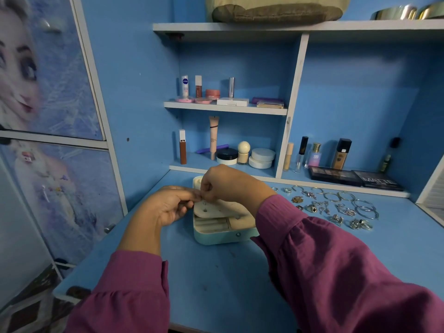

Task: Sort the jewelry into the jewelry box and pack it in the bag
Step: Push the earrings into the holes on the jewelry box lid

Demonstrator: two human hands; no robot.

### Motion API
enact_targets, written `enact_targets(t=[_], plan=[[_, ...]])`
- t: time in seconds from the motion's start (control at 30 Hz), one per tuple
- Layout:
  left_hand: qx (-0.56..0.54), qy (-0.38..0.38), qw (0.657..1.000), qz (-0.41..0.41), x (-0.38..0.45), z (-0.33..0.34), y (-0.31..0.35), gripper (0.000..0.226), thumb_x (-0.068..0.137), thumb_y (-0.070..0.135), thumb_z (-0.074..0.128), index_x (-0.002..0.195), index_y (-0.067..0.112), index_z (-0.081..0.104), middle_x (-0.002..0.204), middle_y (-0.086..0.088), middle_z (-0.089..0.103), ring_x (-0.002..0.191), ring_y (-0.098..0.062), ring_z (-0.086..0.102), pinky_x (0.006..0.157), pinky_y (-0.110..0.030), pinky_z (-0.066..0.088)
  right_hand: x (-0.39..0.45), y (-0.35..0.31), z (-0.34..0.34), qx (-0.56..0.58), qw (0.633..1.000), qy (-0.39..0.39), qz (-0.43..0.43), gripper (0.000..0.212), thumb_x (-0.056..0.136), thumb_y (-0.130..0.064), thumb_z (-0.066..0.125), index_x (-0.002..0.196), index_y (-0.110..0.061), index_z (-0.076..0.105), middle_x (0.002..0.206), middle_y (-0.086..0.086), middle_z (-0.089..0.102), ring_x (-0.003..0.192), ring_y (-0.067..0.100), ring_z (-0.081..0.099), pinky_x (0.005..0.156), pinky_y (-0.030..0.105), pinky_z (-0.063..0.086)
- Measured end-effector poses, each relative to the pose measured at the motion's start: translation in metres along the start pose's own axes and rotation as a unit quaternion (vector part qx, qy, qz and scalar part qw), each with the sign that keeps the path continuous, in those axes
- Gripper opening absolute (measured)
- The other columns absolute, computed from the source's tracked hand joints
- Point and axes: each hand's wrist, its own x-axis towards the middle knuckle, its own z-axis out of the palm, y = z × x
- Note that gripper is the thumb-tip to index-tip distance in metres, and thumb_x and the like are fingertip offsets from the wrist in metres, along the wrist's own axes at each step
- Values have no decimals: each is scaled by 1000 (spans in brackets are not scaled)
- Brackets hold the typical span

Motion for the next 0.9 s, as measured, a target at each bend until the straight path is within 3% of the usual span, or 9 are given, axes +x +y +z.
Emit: enact_targets(t=[0.1, 0.3, 0.47, 0.6, 0.77, 0.83, 0.9], plan=[[3, -1, 1000, 2, 1, -1, -1, 15, 80, -9, 63, 81, 4, 72, 57, -1, 63, 40, -2, 49, 35, -11, 37, 0, 0, 0, -6, 1000, -5, -1, 18, 90, -23, 60, 95, -10, 72, 93, 7, 67, 78, 18, 54, 52, 20, 34], [12, -4, 1000, 9, 1, 0, -1, 16, 78, -9, 64, 79, 5, 72, 56, -1, 62, 39, -2, 48, 36, -11, 37, -8, 5, 8, 6, 999, 39, -14, 28, 91, -29, 57, 93, -8, 74, 92, 11, 70, 86, 25, 61, 74, 35, 50], [26, -13, 1000, 9, -2, 0, 1, 13, 80, -4, 65, 84, 5, 73, 57, 0, 64, 41, -2, 51, 35, -11, 37, -25, 20, 15, 144, 984, 101, 2, 13, 87, -17, 65, 93, -14, 75, 94, 0, 72, 86, 13, 62, 78, 26, 50], [16, -31, 999, 6, -3, -2, 2, 15, 84, 0, 61, 84, 6, 74, 65, -2, 68, 45, -3, 53, 38, -12, 36, -45, 48, 3, 206, 971, 106, 61, 12, 86, -15, 65, 91, -18, 75, 91, -10, 71, 78, -2, 58, 69, 7, 42], [2, -36, 999, 25, -3, -4, 4, 19, 89, -1, 54, 91, 4, 72, 68, -6, 69, 46, -6, 54, 38, -13, 33, -84, 95, -10, 292, 932, 166, 139, 6, 84, -15, 69, 85, -19, 74, 75, -17, 69, 72, -1, 62, 65, 21, 51], [9, -45, 998, 40, -3, -5, 4, 17, 87, -2, 57, 94, 5, 71, 82, -13, 74, 48, -5, 55, 40, -13, 35, -98, 109, -9, 289, 929, 173, 156, 7, 85, -14, 68, 85, -17, 74, 71, -19, 68, 65, -5, 61, 58, 15, 47], [16, -45, 997, 56, -2, -5, 2, 15, 83, -1, 63, 95, 8, 70, 84, -12, 74, 50, -4, 56, 42, -13, 35, -108, 119, -5, 294, 923, 180, 173, 8, 85, -12, 68, 84, -17, 75, 70, -18, 69, 63, -5, 60, 56, 11, 47]])
